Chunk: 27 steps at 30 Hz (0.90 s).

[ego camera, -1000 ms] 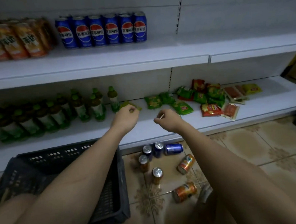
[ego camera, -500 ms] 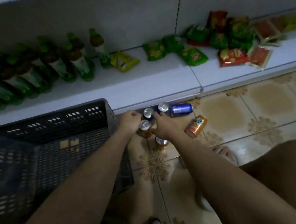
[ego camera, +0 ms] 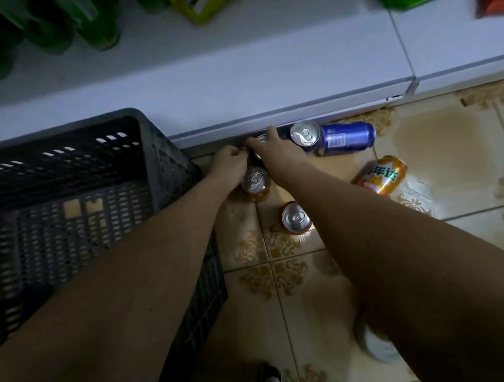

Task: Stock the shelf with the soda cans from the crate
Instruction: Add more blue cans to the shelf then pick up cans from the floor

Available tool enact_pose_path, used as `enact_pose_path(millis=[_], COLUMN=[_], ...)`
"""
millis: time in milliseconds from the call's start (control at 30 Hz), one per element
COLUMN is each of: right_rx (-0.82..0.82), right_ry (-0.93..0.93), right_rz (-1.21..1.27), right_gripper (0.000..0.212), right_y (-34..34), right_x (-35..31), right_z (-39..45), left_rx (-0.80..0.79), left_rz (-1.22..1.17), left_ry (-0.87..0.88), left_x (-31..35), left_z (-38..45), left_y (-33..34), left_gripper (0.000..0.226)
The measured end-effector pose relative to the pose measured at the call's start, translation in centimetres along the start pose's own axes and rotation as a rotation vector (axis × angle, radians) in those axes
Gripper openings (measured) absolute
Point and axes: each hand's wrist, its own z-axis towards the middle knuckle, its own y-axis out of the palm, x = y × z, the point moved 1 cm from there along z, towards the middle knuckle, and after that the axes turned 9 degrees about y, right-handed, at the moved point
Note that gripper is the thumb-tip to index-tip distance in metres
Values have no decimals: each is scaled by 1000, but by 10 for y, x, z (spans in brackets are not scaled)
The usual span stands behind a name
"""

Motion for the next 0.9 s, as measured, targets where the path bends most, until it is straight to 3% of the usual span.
enact_pose_path(millis=[300,433,700,900], right_rx=[-62,-15,78,104], right_ry=[-46,-5,94,46], right_rz=[54,149,551,836], right_gripper=[65,62,74,65], right_y=[-31,-68,-175,-252], right_x=[6,5,-21,-53], right_z=[-11,-40,-130,-195], left_rx=[-23,-11,16,137], left_rz=[-2,27,21,70], left_ry=[69,149,305,516], left_x=[15,38,99,156], left_z=[-9,-34,-103,-156], left_y=[-18,-45,-120,-195], left_gripper=[24,23,27,30])
